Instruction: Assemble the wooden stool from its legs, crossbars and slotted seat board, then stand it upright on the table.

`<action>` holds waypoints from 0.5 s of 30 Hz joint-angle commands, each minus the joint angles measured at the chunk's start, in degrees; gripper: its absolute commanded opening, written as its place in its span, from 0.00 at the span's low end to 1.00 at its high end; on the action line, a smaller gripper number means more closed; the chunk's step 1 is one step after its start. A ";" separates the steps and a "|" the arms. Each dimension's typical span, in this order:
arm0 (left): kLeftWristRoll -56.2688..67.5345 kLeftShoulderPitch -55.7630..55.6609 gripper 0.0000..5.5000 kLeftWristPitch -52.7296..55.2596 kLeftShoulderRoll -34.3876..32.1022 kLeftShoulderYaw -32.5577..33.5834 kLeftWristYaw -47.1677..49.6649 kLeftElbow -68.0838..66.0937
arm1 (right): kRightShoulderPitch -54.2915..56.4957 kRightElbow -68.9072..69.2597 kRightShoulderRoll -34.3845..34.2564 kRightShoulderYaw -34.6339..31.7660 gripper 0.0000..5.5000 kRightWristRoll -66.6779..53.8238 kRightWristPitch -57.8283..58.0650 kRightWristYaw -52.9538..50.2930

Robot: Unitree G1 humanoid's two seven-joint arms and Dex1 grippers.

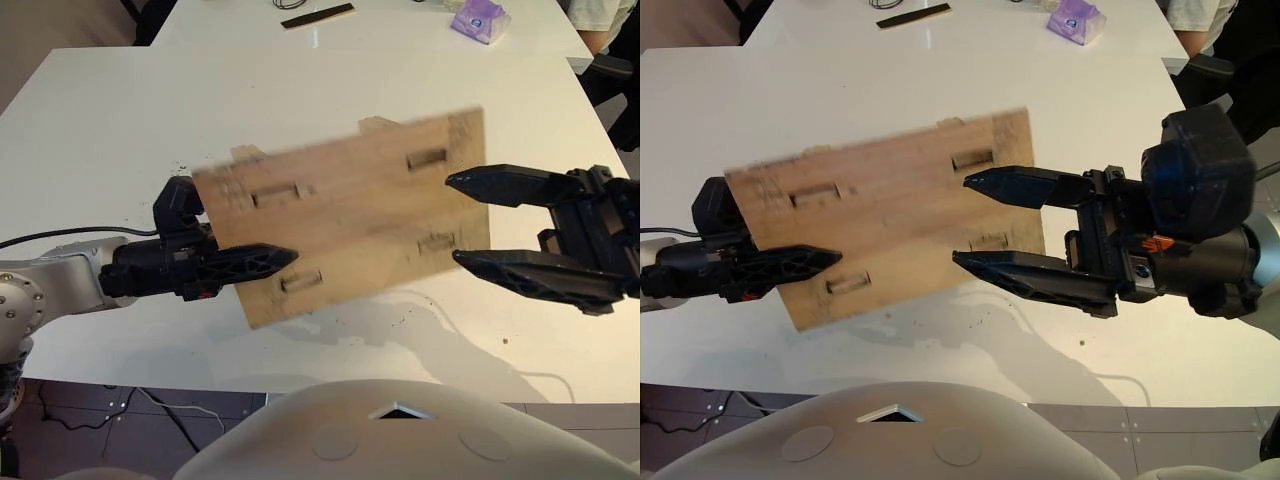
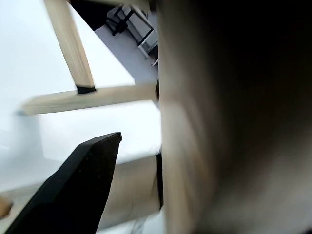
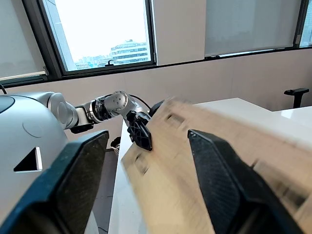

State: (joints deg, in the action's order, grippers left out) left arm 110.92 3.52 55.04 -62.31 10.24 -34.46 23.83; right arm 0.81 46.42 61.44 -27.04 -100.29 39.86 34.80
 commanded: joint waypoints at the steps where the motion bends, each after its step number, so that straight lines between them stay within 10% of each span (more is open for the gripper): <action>1: 2.08 -14.94 0.60 -1.94 10.81 -1.17 14.30 -8.12 | 0.10 0.14 0.26 -0.42 0.55 -1.50 -0.10 -1.75; 15: -22.08 -2.13 0.60 -1.77 15.36 -3.54 17.15 8.91 | -2.57 1.29 -4.19 1.21 0.55 2.58 -1.99 -5.66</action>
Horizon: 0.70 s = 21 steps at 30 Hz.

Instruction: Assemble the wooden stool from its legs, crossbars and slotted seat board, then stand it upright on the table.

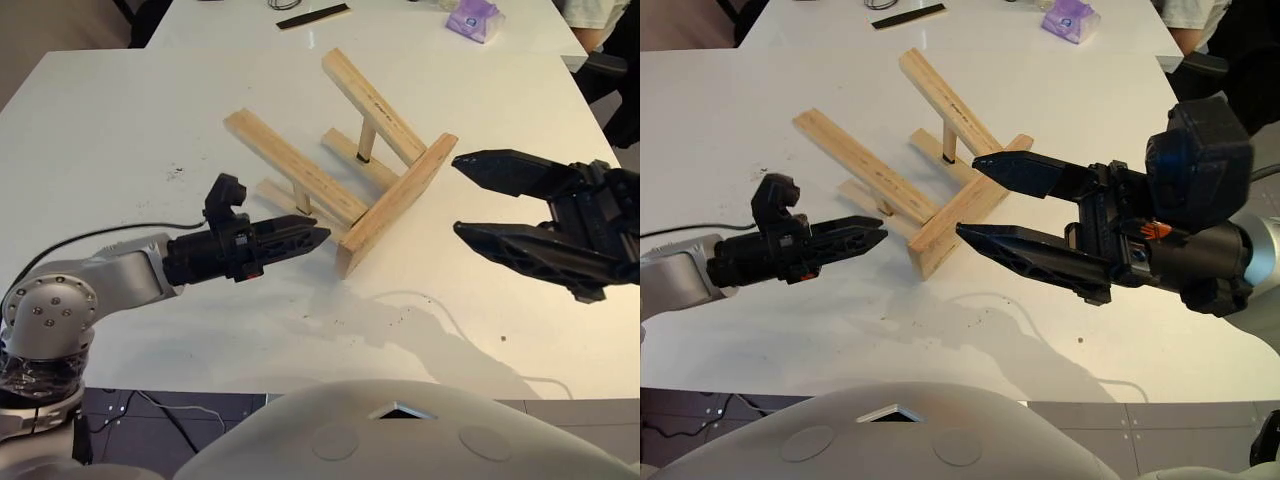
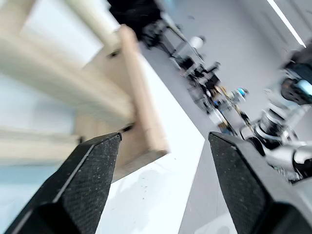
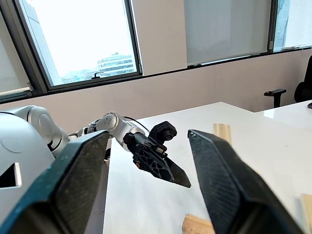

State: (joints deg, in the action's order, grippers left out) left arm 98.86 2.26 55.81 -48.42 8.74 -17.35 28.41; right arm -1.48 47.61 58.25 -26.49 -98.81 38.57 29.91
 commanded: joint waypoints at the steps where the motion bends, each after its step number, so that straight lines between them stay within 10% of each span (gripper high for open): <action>1: -15.51 -0.47 0.60 -3.99 1.61 -3.42 -0.95 6.63 | -0.32 0.00 -1.32 0.96 0.55 1.50 -0.78 -1.06; 8: -55.71 16.79 0.71 -25.28 -2.07 -14.43 -14.97 15.66 | -2.08 -0.13 -2.87 1.56 0.55 4.03 -0.67 -1.37; 21: -84.91 14.88 0.80 -47.76 21.17 -31.31 -8.43 0.01 | 8.11 -6.97 -2.64 10.99 0.55 8.72 1.81 3.70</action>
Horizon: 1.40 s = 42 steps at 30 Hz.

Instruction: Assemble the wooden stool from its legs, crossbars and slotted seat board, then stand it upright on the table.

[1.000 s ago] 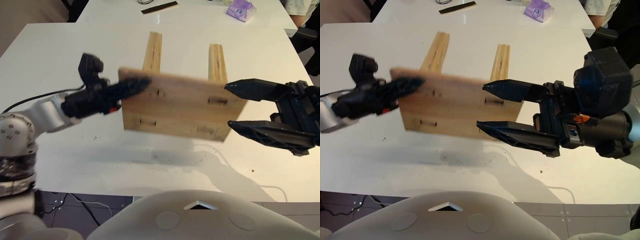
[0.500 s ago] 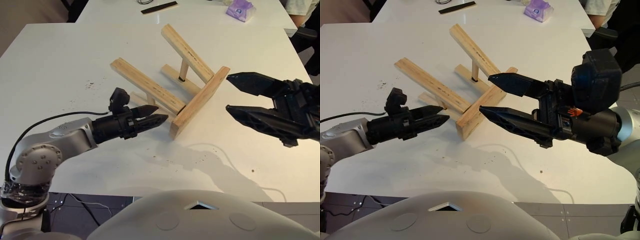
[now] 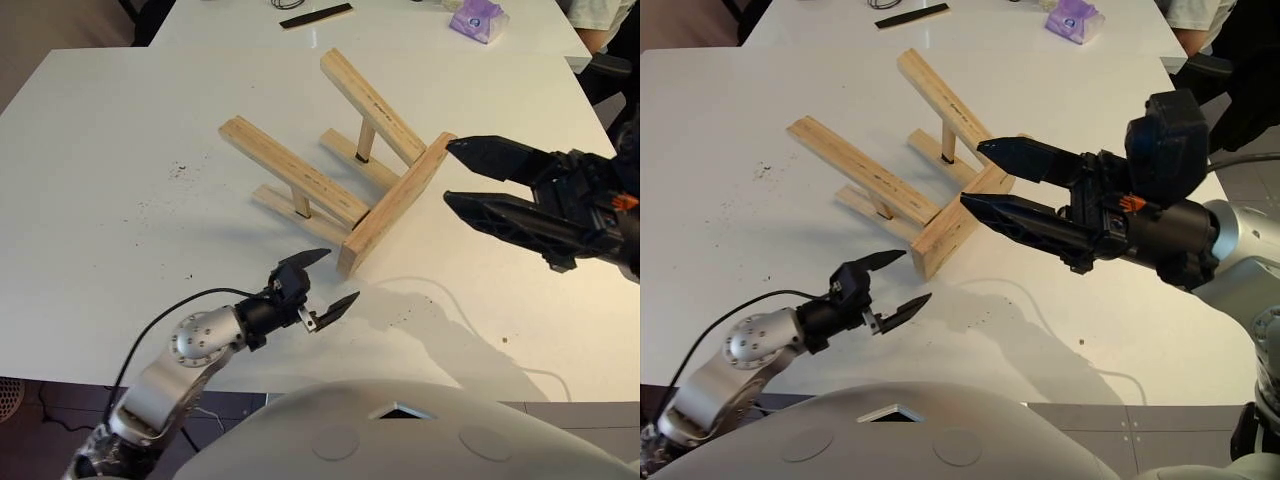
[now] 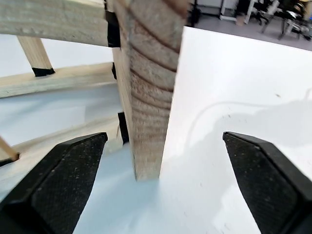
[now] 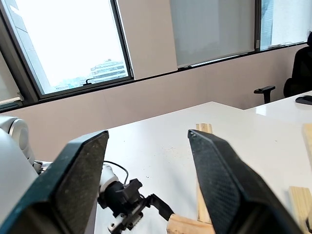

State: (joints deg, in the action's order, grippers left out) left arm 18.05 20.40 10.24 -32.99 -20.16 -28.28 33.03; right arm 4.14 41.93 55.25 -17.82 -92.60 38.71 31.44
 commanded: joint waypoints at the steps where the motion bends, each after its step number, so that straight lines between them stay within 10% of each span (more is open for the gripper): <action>1: -5.27 -3.70 0.80 -2.72 7.55 -2.66 3.74 -5.85 | 3.09 -1.82 0.41 2.97 0.55 3.30 1.99 3.10; 19: -3.97 -10.89 0.38 -3.95 22.82 -0.12 5.03 -18.07 | 3.77 -5.66 -5.03 7.05 0.55 15.64 2.47 5.52; 26: 15.70 -15.30 0.30 11.46 28.67 9.54 10.04 -7.46 | 4.26 -6.76 -8.09 4.87 0.55 15.64 1.74 2.14; 35: 65.99 -30.47 0.29 13.80 42.28 25.47 44.67 -2.34 | 6.58 -9.83 -9.38 0.60 0.55 15.37 0.96 -0.89; 42: 73.86 -36.24 0.28 3.15 45.19 30.14 63.60 2.02 | 6.51 -9.81 -8.76 -0.46 0.55 16.05 1.02 0.08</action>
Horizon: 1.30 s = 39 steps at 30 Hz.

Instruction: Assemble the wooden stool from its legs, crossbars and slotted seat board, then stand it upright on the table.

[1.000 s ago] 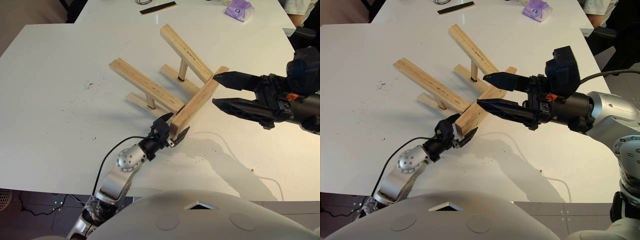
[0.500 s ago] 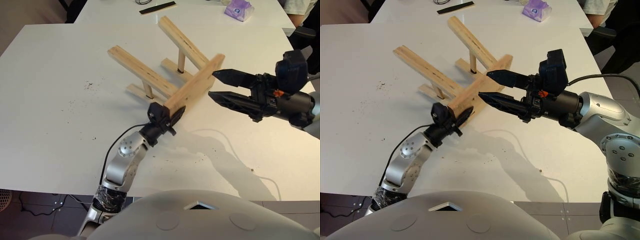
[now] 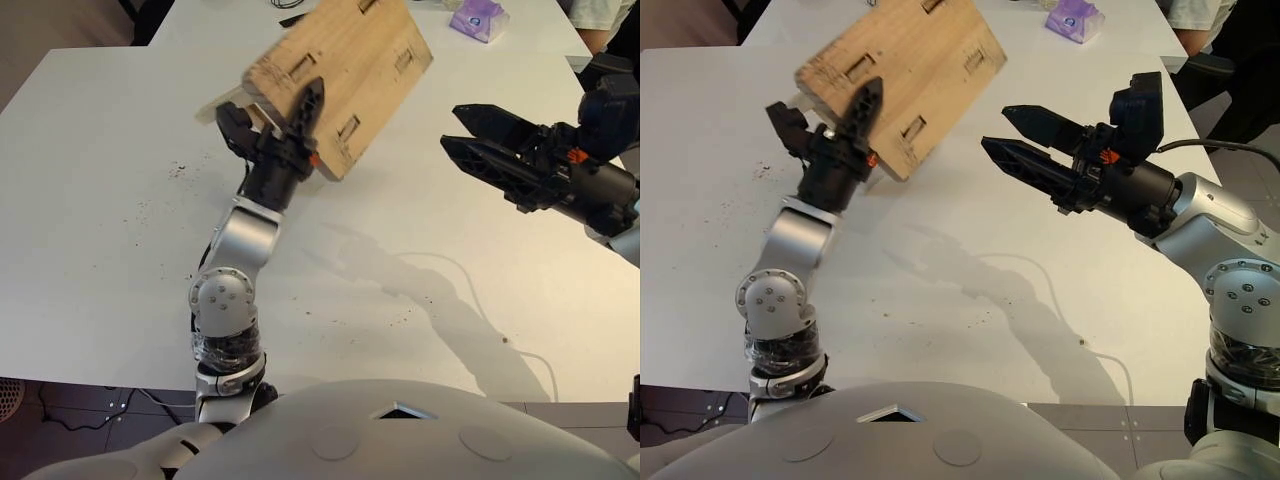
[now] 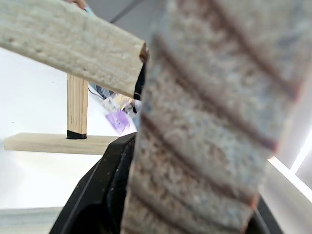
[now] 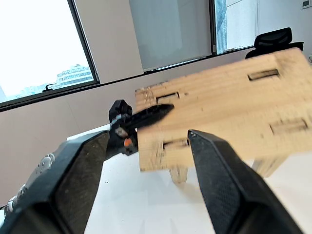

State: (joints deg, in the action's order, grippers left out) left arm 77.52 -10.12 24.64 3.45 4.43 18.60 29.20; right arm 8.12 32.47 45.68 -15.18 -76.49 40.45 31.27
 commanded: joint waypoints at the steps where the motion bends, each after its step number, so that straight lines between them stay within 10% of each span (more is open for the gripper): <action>1: 14.96 -4.79 0.27 -12.18 8.03 5.92 19.10 6.45 | 2.64 -0.34 0.85 -3.27 0.55 -0.08 -0.58 0.40; 11: 17.12 8.27 0.24 -8.15 -4.33 3.73 27.56 4.16 | 1.60 0.75 -0.14 -3.87 0.55 1.82 -0.13 0.80; 26: 24.20 5.11 0.73 2.74 -10.37 -5.68 20.56 -3.38 | 0.19 2.83 -3.14 -0.77 0.55 7.13 -1.22 1.78; 39: 14.95 15.36 0.73 18.00 -36.87 1.59 -17.54 -4.39 | -3.19 4.71 -4.88 -2.08 0.55 8.42 -2.84 0.85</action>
State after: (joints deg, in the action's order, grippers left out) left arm 98.95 1.36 38.45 -29.19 5.36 -0.82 30.18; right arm 5.26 36.05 40.96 -16.16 -68.58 38.47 32.66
